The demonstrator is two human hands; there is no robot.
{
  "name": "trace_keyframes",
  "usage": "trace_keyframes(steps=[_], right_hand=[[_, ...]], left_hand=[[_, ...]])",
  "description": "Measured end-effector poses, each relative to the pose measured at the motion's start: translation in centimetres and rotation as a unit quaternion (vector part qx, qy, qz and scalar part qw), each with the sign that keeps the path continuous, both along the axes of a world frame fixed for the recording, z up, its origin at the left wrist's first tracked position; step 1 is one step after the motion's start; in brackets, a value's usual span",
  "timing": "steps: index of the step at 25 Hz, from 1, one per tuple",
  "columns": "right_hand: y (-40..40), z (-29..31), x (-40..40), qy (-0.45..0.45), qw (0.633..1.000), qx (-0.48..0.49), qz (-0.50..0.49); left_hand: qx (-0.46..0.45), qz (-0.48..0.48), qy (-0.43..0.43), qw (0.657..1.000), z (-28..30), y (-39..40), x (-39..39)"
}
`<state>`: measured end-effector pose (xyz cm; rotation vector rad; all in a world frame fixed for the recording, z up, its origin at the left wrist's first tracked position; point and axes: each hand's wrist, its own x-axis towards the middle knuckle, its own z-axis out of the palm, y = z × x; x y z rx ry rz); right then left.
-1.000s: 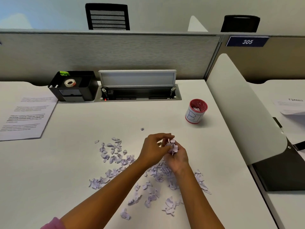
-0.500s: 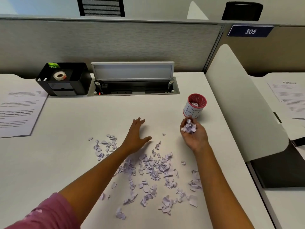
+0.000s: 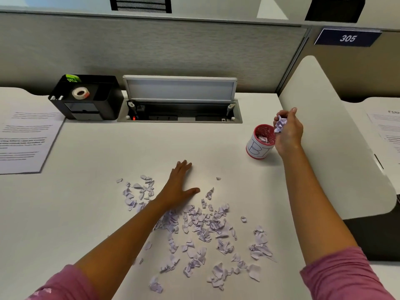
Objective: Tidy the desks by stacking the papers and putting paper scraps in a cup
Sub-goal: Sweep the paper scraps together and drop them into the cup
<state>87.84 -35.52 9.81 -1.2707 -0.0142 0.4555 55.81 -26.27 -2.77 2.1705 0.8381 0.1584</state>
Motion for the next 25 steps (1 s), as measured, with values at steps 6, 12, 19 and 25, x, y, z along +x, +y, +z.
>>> trace_keyframes(steps=[6,12,19,25], right_hand=[[0.1,-1.1,0.6,-0.13,0.969,-0.18,0.104],[-1.8,-0.2,-0.8,-0.148,0.966,-0.149,0.152],[-3.9,-4.6,-11.1,-0.195,0.93,-0.212,0.227],[-5.3,-10.5,-17.6,-0.316,0.774,-0.383,0.393]], left_hand=[[0.005,0.002,0.004,1.0,0.0,0.1,-0.1],[0.01,0.001,0.015,1.0,0.4,0.2,-0.4],[-0.007,0.008,0.019,1.0,1.2,-0.4,-1.2],[0.005,-0.051,0.023,0.998,2.2,-1.6,-2.3]])
